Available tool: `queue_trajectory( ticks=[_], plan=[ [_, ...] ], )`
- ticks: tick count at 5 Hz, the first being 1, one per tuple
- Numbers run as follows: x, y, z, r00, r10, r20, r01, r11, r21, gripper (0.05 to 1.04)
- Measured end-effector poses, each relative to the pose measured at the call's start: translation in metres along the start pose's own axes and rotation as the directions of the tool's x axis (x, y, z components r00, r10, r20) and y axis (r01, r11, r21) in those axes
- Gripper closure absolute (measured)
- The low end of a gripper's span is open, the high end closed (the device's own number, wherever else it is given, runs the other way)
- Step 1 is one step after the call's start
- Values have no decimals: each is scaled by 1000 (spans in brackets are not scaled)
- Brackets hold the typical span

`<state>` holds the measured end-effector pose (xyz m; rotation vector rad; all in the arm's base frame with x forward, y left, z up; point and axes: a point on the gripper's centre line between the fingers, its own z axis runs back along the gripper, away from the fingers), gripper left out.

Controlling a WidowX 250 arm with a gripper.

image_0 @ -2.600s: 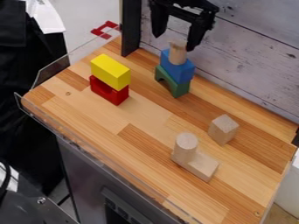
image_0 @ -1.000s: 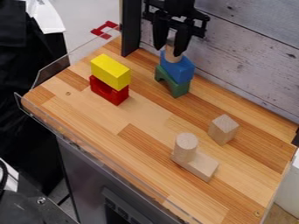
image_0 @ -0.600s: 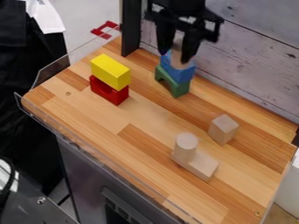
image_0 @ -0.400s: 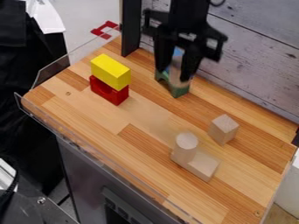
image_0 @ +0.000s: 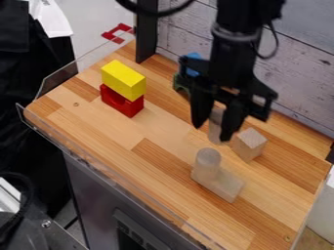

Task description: Take the cylinder off of the blue rectangle and put it on top of the brown rectangle

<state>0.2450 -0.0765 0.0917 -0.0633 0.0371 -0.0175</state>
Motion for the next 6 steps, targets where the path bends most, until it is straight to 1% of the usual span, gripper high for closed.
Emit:
queue_trajectory(
  ticks=[1,2,3,4,5,6],
  plan=[
    [-1,-12,-1,999,-41,12,41,999,1,630],
    [-4,-25,-6,996,-87,-6,87,996,12,630],
    [-7,-33,-6,994,-114,-3,114,993,16,630],
    [-8,-35,-12,994,-112,-12,112,994,7,630],
    [-11,-31,-20,995,-97,-29,97,995,2,630],
    [-12,-29,-35,994,-89,-60,90,996,2,630]
  ],
)
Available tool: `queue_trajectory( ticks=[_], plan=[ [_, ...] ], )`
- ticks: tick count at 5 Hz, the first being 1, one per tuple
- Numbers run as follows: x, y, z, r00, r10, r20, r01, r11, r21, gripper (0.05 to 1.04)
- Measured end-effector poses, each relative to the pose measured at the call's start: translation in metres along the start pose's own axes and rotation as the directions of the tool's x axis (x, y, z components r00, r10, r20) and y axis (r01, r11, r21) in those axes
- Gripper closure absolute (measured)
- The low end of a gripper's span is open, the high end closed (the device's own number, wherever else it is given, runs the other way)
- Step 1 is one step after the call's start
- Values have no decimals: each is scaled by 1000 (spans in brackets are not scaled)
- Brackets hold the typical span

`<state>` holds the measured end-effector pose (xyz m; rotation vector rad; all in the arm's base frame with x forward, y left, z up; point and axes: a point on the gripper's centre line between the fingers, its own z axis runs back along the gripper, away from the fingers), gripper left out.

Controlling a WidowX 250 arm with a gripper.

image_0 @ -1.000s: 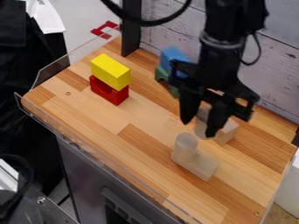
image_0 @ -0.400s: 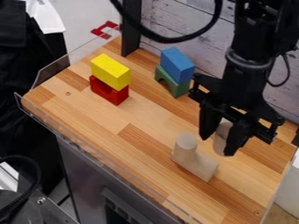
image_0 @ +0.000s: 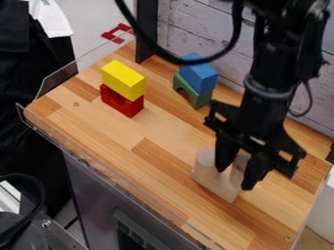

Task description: Take the cylinder off of the blue rectangle and put it on top of the brown rectangle

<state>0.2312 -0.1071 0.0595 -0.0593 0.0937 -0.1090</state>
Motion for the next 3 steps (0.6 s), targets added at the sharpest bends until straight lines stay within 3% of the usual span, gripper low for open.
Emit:
queue_trajectory(
  ticks=[3],
  plan=[
    [6,5,-14,1000,12,-2,-12,1000,20,630]
  ],
)
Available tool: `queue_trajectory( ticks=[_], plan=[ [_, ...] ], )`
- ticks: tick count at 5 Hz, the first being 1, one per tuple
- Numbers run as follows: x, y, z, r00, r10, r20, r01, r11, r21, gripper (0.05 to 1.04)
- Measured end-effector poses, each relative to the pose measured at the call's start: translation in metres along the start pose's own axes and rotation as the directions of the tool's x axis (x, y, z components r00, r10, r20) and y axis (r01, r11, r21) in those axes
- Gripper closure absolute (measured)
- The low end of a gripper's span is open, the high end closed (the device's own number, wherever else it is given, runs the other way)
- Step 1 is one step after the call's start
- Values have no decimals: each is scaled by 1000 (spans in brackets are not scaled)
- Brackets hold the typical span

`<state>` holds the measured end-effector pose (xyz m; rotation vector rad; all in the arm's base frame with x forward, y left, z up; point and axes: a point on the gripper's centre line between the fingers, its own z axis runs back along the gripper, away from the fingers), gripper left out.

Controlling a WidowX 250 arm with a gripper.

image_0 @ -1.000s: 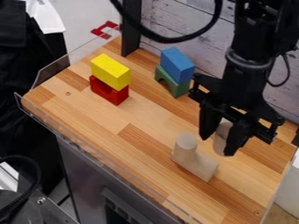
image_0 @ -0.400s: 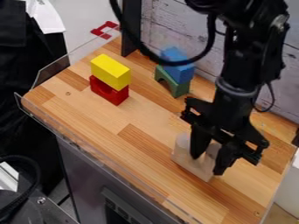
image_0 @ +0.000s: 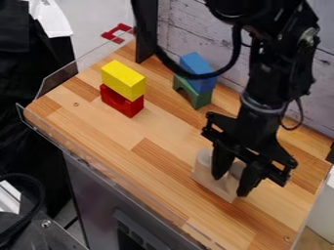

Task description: Take the cylinder off of the blue rectangle and put it on top of the brown rectangle

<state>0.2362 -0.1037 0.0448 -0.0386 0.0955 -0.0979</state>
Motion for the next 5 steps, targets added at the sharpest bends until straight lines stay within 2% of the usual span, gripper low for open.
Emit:
queue_trajectory(
  ticks=[1,2,3,4,5],
  plan=[
    [1,4,0,1000,2,4,-3,1000,24,630],
    [0,6,1,1000,-3,-1,3,999,36,586],
    [2,5,4,1000,2,-5,-1,999,39,270],
    [0,5,8,1000,10,-4,-9,999,41,77],
    [2,4,30,999,10,50,-12,999,30,83]
  ],
)
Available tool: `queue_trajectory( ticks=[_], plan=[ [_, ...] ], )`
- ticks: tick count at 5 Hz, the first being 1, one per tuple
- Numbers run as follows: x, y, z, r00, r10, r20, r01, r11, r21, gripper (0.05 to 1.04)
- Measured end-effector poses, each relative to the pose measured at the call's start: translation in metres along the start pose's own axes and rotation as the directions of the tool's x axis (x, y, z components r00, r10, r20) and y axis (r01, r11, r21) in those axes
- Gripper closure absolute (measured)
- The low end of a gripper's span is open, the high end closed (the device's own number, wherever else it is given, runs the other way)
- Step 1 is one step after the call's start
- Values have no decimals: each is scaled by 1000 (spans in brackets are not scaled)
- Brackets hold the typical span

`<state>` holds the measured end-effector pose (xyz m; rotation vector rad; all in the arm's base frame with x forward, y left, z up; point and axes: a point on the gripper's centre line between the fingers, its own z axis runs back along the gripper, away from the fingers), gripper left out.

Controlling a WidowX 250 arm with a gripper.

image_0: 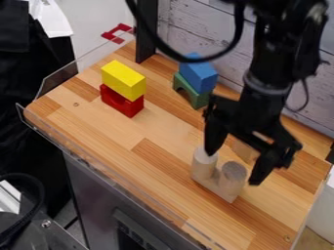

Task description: Take the cylinder off of the blue rectangle and put it on top of the brown rectangle

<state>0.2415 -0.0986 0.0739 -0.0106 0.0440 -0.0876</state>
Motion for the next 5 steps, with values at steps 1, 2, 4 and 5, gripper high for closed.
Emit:
queue_trajectory(
  ticks=[1,2,4,5],
  plan=[
    [9,3,23,998,-1,60,1,1000,-3,83],
    [20,23,37,996,41,81,-41,999,-5,83],
    [38,70,41,985,141,98,-142,990,8,83],
    [42,84,37,982,170,86,-172,985,20,83]
  ],
)
